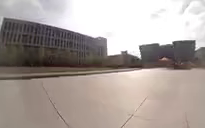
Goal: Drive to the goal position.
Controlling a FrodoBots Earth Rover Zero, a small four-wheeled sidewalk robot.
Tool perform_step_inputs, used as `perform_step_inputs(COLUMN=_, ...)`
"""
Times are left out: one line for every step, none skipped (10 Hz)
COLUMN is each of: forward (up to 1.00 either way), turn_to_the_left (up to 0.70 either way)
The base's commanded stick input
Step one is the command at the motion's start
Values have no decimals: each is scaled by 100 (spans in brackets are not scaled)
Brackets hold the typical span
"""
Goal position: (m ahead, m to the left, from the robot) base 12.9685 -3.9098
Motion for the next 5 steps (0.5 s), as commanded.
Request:
perform_step_inputs(forward=100, turn_to_the_left=2)
perform_step_inputs(forward=100, turn_to_the_left=2)
perform_step_inputs(forward=100, turn_to_the_left=2)
perform_step_inputs(forward=100, turn_to_the_left=2)
perform_step_inputs(forward=100, turn_to_the_left=2)
